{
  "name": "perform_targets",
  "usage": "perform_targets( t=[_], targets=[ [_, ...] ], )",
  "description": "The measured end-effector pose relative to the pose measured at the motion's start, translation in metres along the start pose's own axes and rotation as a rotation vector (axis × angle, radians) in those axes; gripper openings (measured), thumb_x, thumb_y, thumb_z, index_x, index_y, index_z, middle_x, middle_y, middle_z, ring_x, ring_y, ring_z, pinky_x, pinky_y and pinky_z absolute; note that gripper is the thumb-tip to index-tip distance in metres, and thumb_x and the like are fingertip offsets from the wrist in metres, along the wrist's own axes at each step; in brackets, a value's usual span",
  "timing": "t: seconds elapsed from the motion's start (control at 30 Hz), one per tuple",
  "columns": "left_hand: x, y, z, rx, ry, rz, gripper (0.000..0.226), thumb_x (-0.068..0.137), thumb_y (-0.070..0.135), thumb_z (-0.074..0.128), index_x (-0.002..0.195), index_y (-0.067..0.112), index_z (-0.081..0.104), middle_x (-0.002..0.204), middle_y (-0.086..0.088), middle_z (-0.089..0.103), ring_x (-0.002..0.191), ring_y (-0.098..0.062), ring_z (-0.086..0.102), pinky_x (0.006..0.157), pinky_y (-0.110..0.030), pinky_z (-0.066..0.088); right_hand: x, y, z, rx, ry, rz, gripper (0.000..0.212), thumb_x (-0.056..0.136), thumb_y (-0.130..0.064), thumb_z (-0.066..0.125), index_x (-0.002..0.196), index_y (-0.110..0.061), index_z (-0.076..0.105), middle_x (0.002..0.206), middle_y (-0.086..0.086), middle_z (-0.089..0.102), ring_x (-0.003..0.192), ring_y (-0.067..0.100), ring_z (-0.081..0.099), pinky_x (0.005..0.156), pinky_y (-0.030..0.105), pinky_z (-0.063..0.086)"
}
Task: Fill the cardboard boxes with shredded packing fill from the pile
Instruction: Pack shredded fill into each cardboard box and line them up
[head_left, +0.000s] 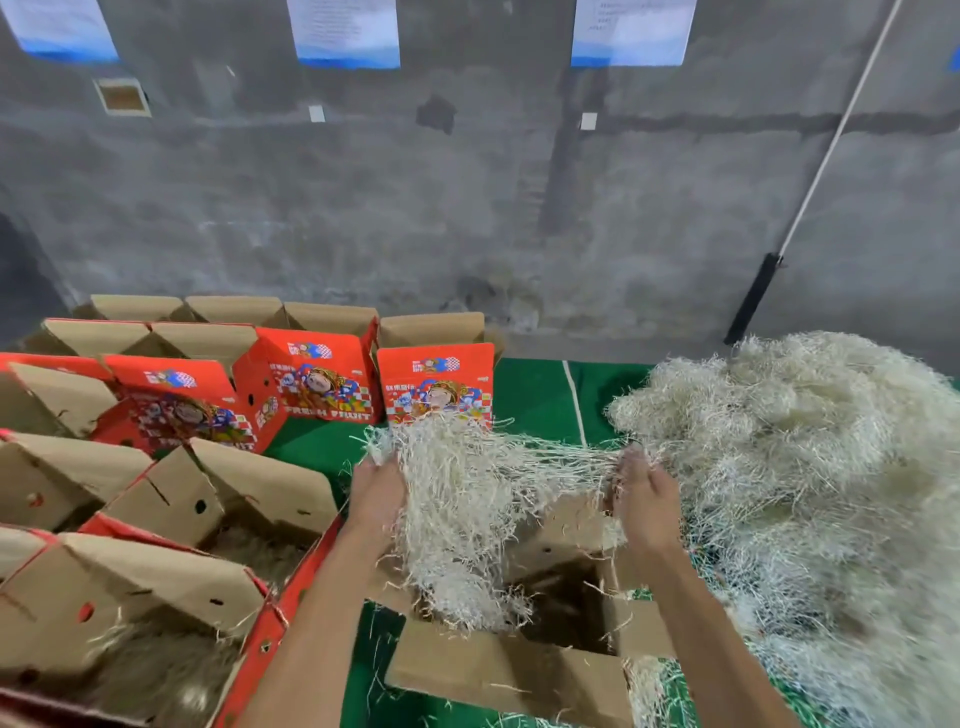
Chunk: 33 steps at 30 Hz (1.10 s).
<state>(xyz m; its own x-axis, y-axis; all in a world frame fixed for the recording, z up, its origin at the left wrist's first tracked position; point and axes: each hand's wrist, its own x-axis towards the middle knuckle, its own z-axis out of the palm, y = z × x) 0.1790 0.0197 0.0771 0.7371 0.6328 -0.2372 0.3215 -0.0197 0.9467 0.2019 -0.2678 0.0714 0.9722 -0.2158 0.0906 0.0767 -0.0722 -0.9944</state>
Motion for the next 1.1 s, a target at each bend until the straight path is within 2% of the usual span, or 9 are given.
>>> perform_targets(
  t=[0.17, 0.27, 0.4, 0.57, 0.67, 0.77, 0.83, 0.9, 1.1],
  targets=[
    [-0.052, -0.018, 0.078, 0.276, -0.326, 0.095, 0.050, 0.105, 0.041, 0.039, 0.150, 0.019, 0.036, 0.146, 0.000, 0.044, 0.135, -0.028, 0.044, 0.110, -0.042, 0.039, -0.040, 0.017, 0.077, -0.227, -0.277, -0.103, 0.043, 0.101, -0.052, 0.046, 0.071, -0.027, 0.063, 0.059, -0.018, 0.063, 0.051, -0.001, 0.058, 0.048, 0.020, 0.047],
    [-0.049, -0.011, 0.049, 0.053, -0.243, 0.055, 0.079, 0.080, 0.076, 0.058, 0.137, 0.023, 0.049, 0.126, 0.007, 0.057, 0.116, -0.013, 0.057, 0.101, -0.036, 0.046, -0.030, 0.026, 0.053, -0.231, -0.175, -0.115, 0.046, 0.099, -0.049, 0.051, 0.064, -0.020, 0.044, 0.049, -0.009, 0.042, 0.043, 0.010, 0.035, 0.044, 0.028, 0.030],
    [-0.013, -0.013, 0.013, -0.095, -0.053, -0.026, 0.099, 0.079, 0.074, 0.063, 0.151, 0.013, 0.033, 0.145, -0.007, 0.051, 0.125, -0.029, 0.052, 0.108, -0.043, 0.039, -0.010, 0.021, 0.010, -0.063, -0.088, 0.008, 0.054, 0.091, -0.062, 0.055, 0.073, -0.011, 0.050, 0.052, 0.005, 0.043, 0.039, 0.022, 0.036, 0.039, 0.019, 0.038],
    [-0.062, -0.036, 0.079, 0.020, -0.305, 0.063, 0.078, 0.087, 0.067, 0.056, 0.146, 0.018, 0.041, 0.149, -0.003, 0.047, 0.123, -0.020, 0.054, 0.105, -0.039, 0.040, -0.043, 0.023, 0.074, -0.154, -0.354, -0.033, 0.050, 0.102, -0.048, 0.048, 0.076, -0.006, 0.056, 0.047, -0.006, 0.040, 0.040, 0.012, 0.036, 0.042, 0.027, 0.036],
    [-0.042, -0.021, 0.048, -0.082, -0.161, -0.057, 0.090, 0.066, 0.080, 0.068, 0.134, 0.022, 0.050, 0.121, 0.004, 0.069, 0.105, -0.011, 0.067, 0.084, -0.042, 0.058, -0.025, 0.025, 0.043, -0.071, -0.174, 0.066, 0.045, 0.092, -0.054, 0.055, 0.096, -0.011, 0.063, 0.054, -0.011, 0.052, 0.050, 0.014, 0.048, 0.043, 0.024, 0.044],
    [0.001, -0.019, 0.003, -0.229, -0.034, -0.133, 0.094, 0.067, 0.079, 0.063, 0.125, 0.006, 0.056, 0.090, -0.009, 0.055, 0.086, -0.025, 0.067, 0.078, -0.037, 0.055, -0.007, 0.025, 0.000, 0.044, 0.089, 0.211, 0.070, 0.088, -0.067, 0.059, 0.118, -0.003, 0.058, 0.085, 0.009, 0.065, 0.086, 0.030, 0.070, 0.076, 0.048, 0.060],
    [-0.013, -0.016, 0.010, -0.113, -0.200, -0.072, 0.080, 0.076, 0.088, 0.043, 0.125, 0.028, 0.061, 0.119, -0.015, 0.064, 0.091, -0.015, 0.068, 0.087, -0.040, 0.057, -0.015, 0.018, 0.010, 0.006, 0.055, 0.155, 0.071, 0.081, -0.084, 0.044, 0.083, -0.014, 0.061, 0.062, -0.009, 0.053, 0.060, 0.011, 0.058, 0.053, 0.029, 0.056],
    [-0.044, -0.029, 0.047, 0.091, -0.403, 0.064, 0.028, 0.091, 0.077, 0.036, 0.111, 0.070, 0.054, 0.096, 0.008, 0.061, 0.076, 0.008, 0.059, 0.074, -0.036, 0.061, -0.037, 0.017, 0.047, -0.093, -0.162, 0.138, 0.072, 0.087, -0.081, 0.028, 0.070, -0.018, 0.058, 0.055, -0.012, 0.052, 0.049, 0.009, 0.051, 0.045, 0.019, 0.046],
    [-0.040, -0.034, 0.034, -0.051, -0.240, -0.013, 0.089, 0.063, 0.074, 0.077, 0.126, 0.014, 0.055, 0.111, -0.006, 0.066, 0.107, -0.021, 0.066, 0.092, -0.041, 0.053, -0.039, 0.038, 0.026, -0.043, -0.141, 0.094, 0.045, 0.096, -0.046, 0.056, 0.063, -0.017, 0.047, 0.048, -0.010, 0.040, 0.044, 0.012, 0.034, 0.038, 0.023, 0.039]
  ],
)
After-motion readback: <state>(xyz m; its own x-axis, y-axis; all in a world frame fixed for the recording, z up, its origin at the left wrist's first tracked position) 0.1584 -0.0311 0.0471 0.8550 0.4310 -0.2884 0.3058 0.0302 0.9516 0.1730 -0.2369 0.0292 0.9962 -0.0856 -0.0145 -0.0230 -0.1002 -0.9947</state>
